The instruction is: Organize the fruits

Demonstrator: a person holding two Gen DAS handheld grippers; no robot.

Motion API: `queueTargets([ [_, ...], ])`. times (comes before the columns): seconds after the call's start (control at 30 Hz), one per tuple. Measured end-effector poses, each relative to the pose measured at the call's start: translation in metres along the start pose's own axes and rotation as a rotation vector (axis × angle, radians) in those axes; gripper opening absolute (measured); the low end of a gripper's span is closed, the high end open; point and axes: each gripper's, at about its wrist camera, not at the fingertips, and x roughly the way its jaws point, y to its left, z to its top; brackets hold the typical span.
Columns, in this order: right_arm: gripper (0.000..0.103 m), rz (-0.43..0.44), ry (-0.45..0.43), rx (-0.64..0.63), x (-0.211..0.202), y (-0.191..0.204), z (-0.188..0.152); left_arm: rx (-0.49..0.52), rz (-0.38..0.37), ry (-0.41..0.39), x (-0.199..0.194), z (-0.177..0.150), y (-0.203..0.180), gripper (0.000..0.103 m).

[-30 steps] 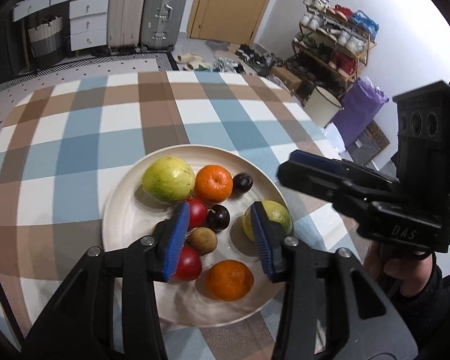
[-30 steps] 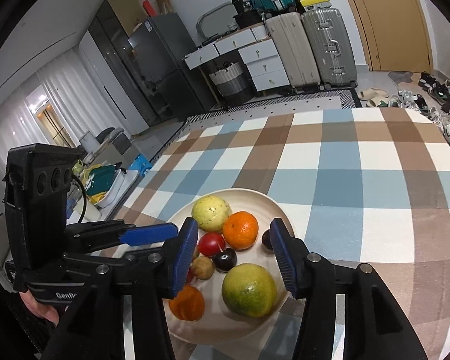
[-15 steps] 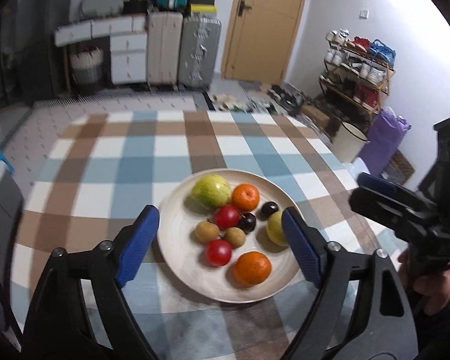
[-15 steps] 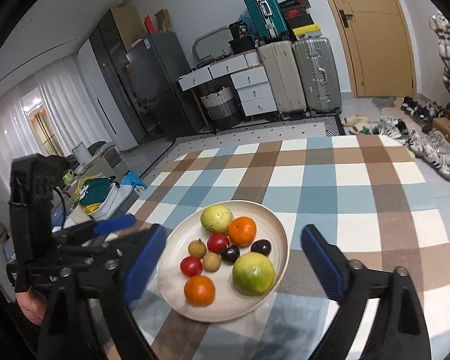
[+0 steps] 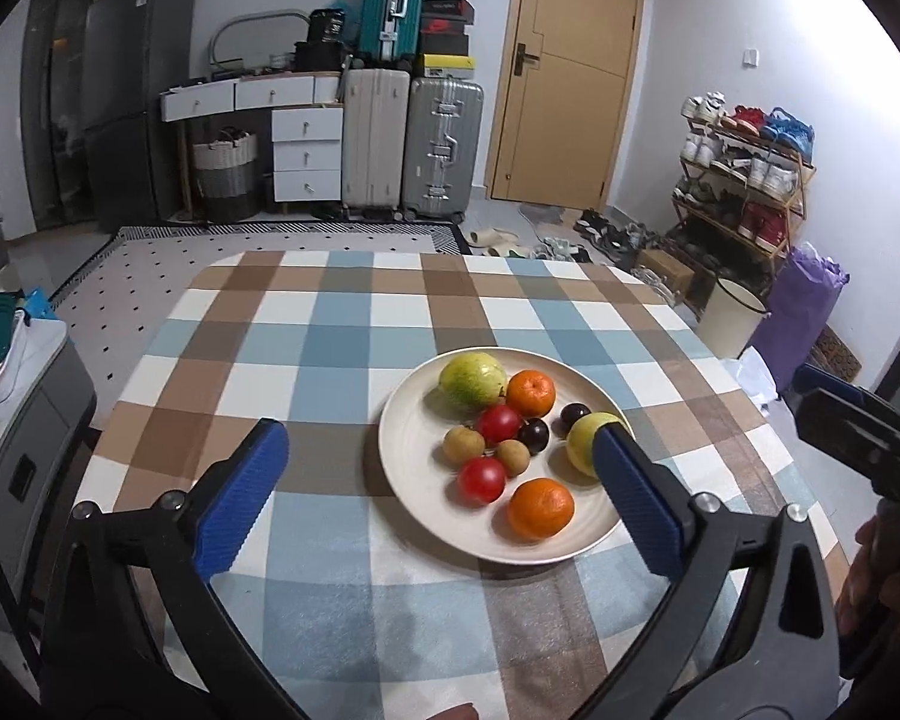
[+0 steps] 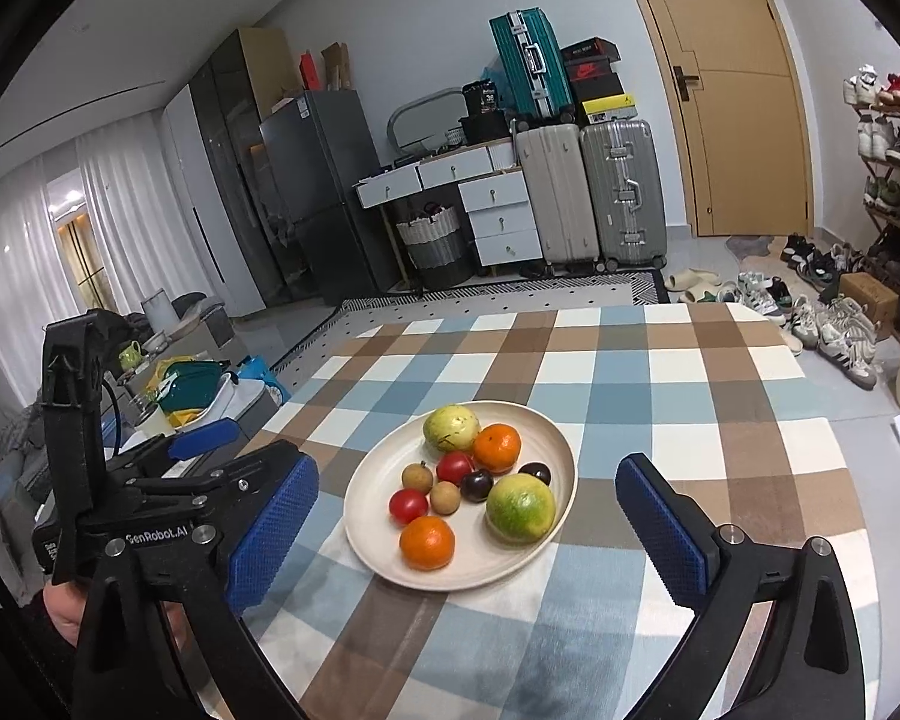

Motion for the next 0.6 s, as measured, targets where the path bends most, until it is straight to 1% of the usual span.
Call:
queueTargets([
  [0.17,0.102,-0.002,-0.025,-0.006,-0.012,0.006,-0.010,0.000,0.046,-0.023,-0.011,-0.014,0.006,0.102],
  [0.27,0.102,-0.014,-0.036,-0.010,-0.016,0.007,-0.018,0.016,0.109,-0.041,-0.012,-0.023,0.008,0.102],
  [0.4,0.102,-0.039,-0.058,-0.027,-0.019,0.006,-0.029,0.013,0.133,-0.065,-0.011,-0.034,0.012,0.102],
  [0.6,0.102,-0.070,-0.099,-0.033,-0.018,-0.004,-0.047,0.048,0.165,-0.128,-0.011,-0.051,0.014,0.102],
])
